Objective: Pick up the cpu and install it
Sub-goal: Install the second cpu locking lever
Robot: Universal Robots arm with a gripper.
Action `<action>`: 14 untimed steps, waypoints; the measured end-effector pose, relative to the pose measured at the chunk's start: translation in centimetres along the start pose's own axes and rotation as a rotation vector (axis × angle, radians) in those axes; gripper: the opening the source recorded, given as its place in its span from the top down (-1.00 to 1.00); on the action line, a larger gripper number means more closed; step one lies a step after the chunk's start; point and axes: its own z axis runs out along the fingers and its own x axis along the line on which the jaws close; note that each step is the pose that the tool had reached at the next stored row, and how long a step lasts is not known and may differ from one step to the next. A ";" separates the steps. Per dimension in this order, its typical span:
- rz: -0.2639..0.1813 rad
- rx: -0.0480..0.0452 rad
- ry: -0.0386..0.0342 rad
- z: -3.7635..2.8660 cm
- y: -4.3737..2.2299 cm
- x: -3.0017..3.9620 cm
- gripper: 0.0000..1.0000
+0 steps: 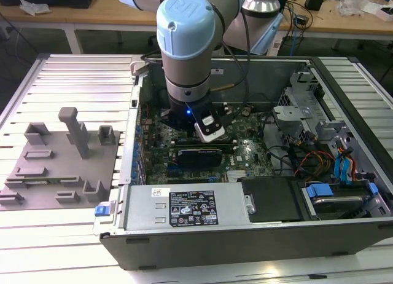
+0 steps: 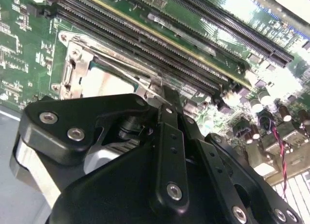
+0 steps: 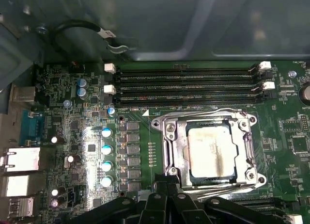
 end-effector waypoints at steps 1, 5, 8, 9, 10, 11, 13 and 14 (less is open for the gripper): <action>0.000 0.0002 0.0000 -0.26 0.05 -0.02 0.79; 0.000 0.0002 0.0000 -1.75 0.40 -0.11 0.79; 0.000 0.0003 0.0001 -3.10 0.71 -0.20 0.79; 0.000 0.0002 0.0000 -3.44 0.79 -0.22 0.79; 0.000 0.0003 0.0001 -3.78 0.87 -0.25 0.79; 0.000 0.0004 0.0002 -4.26 0.98 -0.28 0.79; 0.000 0.0004 0.0002 -4.63 1.07 -0.31 0.79; 0.000 0.0014 0.0002 -4.75 1.10 -0.33 0.79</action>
